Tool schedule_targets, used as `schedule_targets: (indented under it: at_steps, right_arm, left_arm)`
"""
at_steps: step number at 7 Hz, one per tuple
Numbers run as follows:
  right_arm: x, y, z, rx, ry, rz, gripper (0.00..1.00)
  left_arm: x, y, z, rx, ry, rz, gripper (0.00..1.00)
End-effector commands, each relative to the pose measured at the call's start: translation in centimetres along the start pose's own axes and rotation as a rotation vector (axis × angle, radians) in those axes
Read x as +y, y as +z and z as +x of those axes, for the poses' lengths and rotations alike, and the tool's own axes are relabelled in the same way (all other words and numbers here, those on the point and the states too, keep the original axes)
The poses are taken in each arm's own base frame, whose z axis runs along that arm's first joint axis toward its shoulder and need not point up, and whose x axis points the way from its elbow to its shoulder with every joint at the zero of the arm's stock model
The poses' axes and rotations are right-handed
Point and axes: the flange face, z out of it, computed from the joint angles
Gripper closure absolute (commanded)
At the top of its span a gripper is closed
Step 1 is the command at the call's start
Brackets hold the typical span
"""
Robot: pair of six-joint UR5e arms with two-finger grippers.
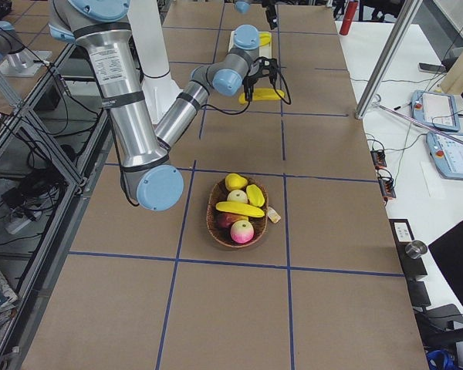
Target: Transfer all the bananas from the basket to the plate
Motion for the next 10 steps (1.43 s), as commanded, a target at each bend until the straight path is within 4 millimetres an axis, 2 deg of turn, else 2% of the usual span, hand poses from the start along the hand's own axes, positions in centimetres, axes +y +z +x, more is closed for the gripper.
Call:
schedule_targets:
  at_steps: [1, 3, 4, 5, 6, 7, 9, 10]
  right_arm:
    - [3.6, 3.3, -4.5, -0.086, 0.027, 0.001, 0.98]
    - [5.4, 3.9, -8.3, -0.139, -0.002, -0.039, 0.99]
    - [6.2, 4.2, -10.0, -0.161, -0.023, -0.053, 0.99]
    - [6.9, 4.9, -11.5, -0.173, -0.037, -0.061, 0.99]
    - [7.4, 5.5, -12.1, -0.175, -0.044, -0.063, 0.99]
    - [7.4, 5.9, -13.4, -0.184, -0.051, -0.066, 0.99]
    - [7.3, 6.0, -13.7, -0.188, -0.053, -0.066, 0.99]
    - [7.3, 6.0, -13.8, -0.189, -0.054, -0.067, 0.99]
  left_arm:
    - [2.6, 3.6, 8.2, 0.186, -0.167, -0.040, 0.01]
    - [7.5, 8.5, 16.4, 0.284, -0.223, -0.142, 0.01]
    - [8.2, 8.5, 20.2, 0.336, -0.266, -0.169, 0.01]
    - [10.0, 8.7, 22.5, 0.366, -0.279, -0.212, 0.01]
    - [11.1, 9.4, 23.1, 0.371, -0.278, -0.233, 0.01]
    - [12.9, 10.3, 24.5, 0.385, -0.262, -0.270, 0.01]
    - [14.8, 11.2, 25.3, 0.395, -0.261, -0.300, 0.01]
    - [16.7, 12.6, 26.4, 0.414, -0.270, -0.297, 0.01]
